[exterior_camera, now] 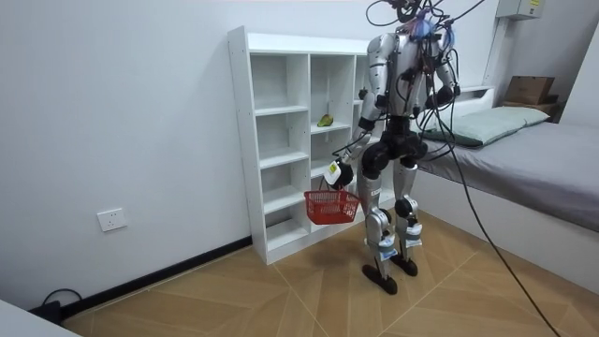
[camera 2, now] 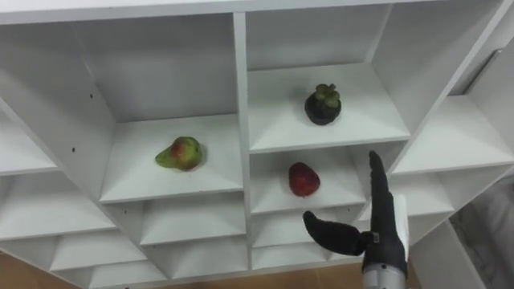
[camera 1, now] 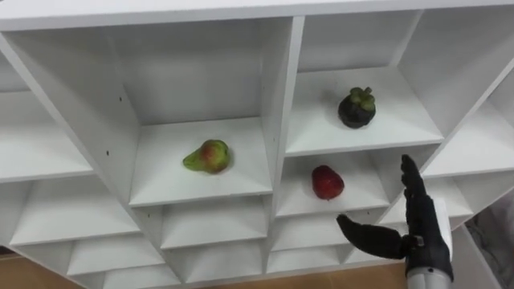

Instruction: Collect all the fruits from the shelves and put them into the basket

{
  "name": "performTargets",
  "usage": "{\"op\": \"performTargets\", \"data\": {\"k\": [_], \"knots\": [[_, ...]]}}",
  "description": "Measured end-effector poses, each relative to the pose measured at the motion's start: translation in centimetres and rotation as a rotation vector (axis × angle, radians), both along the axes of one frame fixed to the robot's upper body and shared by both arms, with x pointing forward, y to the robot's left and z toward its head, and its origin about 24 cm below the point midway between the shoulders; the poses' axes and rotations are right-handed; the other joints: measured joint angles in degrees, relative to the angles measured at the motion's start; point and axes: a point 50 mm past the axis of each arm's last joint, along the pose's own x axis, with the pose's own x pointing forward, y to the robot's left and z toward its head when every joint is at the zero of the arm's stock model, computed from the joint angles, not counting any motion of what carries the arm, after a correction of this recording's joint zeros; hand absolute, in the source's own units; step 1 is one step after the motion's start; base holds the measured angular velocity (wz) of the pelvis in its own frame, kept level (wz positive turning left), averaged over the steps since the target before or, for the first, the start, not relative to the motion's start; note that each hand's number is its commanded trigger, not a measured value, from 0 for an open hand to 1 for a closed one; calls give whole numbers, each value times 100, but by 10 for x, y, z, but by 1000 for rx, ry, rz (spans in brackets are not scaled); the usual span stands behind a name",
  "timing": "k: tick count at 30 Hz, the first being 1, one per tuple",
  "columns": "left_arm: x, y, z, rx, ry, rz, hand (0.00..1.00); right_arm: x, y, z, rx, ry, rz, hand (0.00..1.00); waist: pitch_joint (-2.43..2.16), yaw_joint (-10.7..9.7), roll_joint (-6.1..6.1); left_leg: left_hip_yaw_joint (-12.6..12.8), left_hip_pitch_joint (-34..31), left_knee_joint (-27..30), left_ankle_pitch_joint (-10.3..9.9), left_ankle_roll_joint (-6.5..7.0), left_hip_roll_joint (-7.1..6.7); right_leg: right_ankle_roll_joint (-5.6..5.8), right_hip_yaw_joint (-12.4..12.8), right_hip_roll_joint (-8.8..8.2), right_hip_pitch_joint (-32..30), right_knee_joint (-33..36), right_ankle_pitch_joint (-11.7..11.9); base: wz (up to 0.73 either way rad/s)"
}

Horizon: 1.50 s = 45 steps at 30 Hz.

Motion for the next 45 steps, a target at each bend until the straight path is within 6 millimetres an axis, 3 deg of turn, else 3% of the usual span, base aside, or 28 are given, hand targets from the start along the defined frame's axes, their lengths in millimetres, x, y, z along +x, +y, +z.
{"op": "performTargets", "data": {"k": [4, 16, 32, 39, 45], "knots": [[-2, -1, -3, -5, 20, -7, 100, 11, 3, 22, -33, -132, 15, 0, 17, 15, -11, 130, -54, 14, 2, -3, 20, -2, 117, 64, -77, 10, 34, -13], [-1, 4, -3, -4, 35, -28, 100, 28, 7, 59, -88, -319, 51, 0, 43, 129, -49, 131, -95, 0, 2, -3, 31, -2, 138, 79, -133, 9, 46, -1], [17, 9, 0, -29, 25, -107, 100, 52, 11, 81, -168, -439, 104, 0, 68, 292, -247, 94, -47, 16, 4, -7, 31, -2, 87, 73, -33, -48, 49, 1], [13, 11, -1, -28, 56, -110, 100, 60, 5, 79, -193, -424, 82, 0, 73, 279, -290, -30, -51, 16, 8, -8, 16, -1, -205, 31, 0, -54, 49, 6], [11, 13, -1, -16, 94, -135, 100, 74, -5, 97, -201, -486, 55, 0, 73, 285, -304, -104, -29, 11, 33, -14, 9, -2, -350, -13, 68, -102, 49, 8]]}}
